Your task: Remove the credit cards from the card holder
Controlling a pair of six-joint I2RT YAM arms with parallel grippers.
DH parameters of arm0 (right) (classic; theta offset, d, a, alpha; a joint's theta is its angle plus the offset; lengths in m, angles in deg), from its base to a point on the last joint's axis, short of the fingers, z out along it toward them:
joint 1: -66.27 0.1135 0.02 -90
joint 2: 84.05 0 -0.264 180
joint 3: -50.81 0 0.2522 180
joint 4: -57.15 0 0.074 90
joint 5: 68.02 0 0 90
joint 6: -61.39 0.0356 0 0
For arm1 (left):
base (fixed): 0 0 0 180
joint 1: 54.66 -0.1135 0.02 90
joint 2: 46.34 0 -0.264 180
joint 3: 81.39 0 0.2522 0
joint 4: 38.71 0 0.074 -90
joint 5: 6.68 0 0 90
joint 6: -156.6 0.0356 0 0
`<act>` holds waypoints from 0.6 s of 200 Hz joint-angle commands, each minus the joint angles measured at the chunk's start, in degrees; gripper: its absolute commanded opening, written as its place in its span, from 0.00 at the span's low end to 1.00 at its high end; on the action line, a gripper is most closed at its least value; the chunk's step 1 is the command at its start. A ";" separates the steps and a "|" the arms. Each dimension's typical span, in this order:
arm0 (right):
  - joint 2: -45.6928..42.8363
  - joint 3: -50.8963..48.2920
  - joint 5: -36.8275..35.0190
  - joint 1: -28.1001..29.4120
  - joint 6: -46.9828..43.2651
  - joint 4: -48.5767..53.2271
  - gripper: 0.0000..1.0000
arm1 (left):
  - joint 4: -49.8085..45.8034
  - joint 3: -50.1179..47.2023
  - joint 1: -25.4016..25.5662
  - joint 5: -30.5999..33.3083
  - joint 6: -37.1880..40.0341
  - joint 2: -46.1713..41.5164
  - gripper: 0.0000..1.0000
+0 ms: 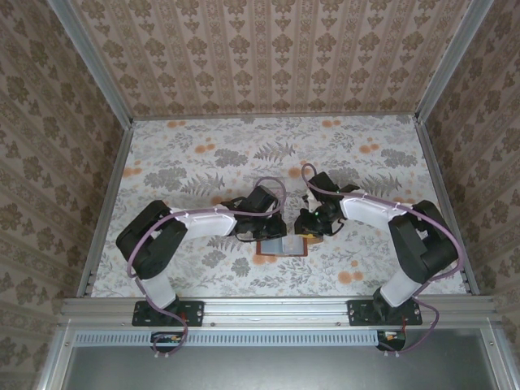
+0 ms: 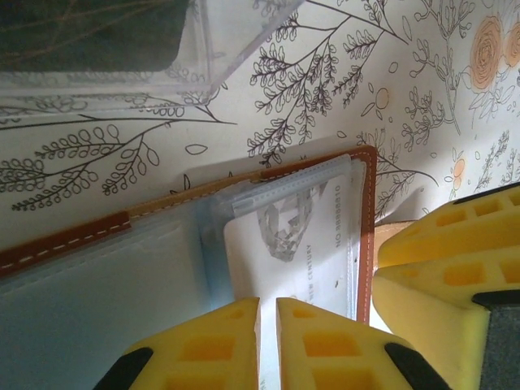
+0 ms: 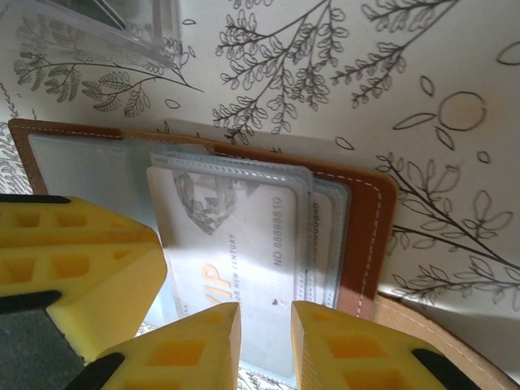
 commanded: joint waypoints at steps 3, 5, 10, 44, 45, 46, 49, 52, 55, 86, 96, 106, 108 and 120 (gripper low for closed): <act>1.16 1.18 1.99 0.55 0.49 -1.33 0.26 | -0.67 -0.28 -0.22 -0.82 0.20 1.33 0.15; 1.27 1.23 2.06 0.55 0.49 -1.43 0.26 | -0.71 -0.20 -0.19 -0.82 0.19 1.36 0.15; 1.51 1.31 2.22 0.54 0.52 -1.55 0.26 | -0.75 -0.12 -0.25 -0.82 0.18 1.37 0.15; 3.53 1.40 2.56 0.55 0.33 -2.37 0.26 | -0.94 -0.14 -0.25 -0.96 0.29 1.29 0.15; 3.54 1.43 2.56 0.55 0.37 -2.37 0.26 | -0.98 -0.11 -0.22 -0.93 0.34 1.29 0.15; 3.60 1.44 2.56 0.55 0.34 -2.33 0.26 | -1.00 -0.10 -0.20 -0.92 0.32 1.29 0.15; 3.63 1.38 2.46 0.56 0.28 -2.31 0.26 | -1.15 -0.15 -0.22 -0.91 0.36 1.30 0.15; 3.73 1.31 2.27 0.55 0.24 -2.29 0.26 | -1.23 -0.11 -0.24 -0.83 0.38 1.22 0.15; 3.74 1.26 2.13 0.55 0.23 -2.28 0.26 | -1.28 -0.15 -0.21 -0.82 0.39 1.20 0.15; 4.60 0.89 -0.90 0.55 -0.51 -1.05 0.26 | -2.26 -0.07 -0.27 -0.31 0.90 1.02 0.15; 5.00 0.84 -2.28 0.60 -0.93 -0.17 0.26 | -3.19 0.16 -0.26 -0.04 1.33 1.04 0.15; 5.14 0.65 -3.28 0.55 -1.32 0.38 0.26 | -4.63 0.66 -0.22 0.44 1.86 1.02 0.16; 5.19 0.66 -3.41 0.55 -1.30 0.47 0.26 | -4.93 0.69 -0.21 0.53 2.01 1.02 0.16; 5.17 0.40 -4.18 0.55 -1.60 0.77 0.26 | -6.52 1.19 -0.19 1.26 2.72 0.95 0.16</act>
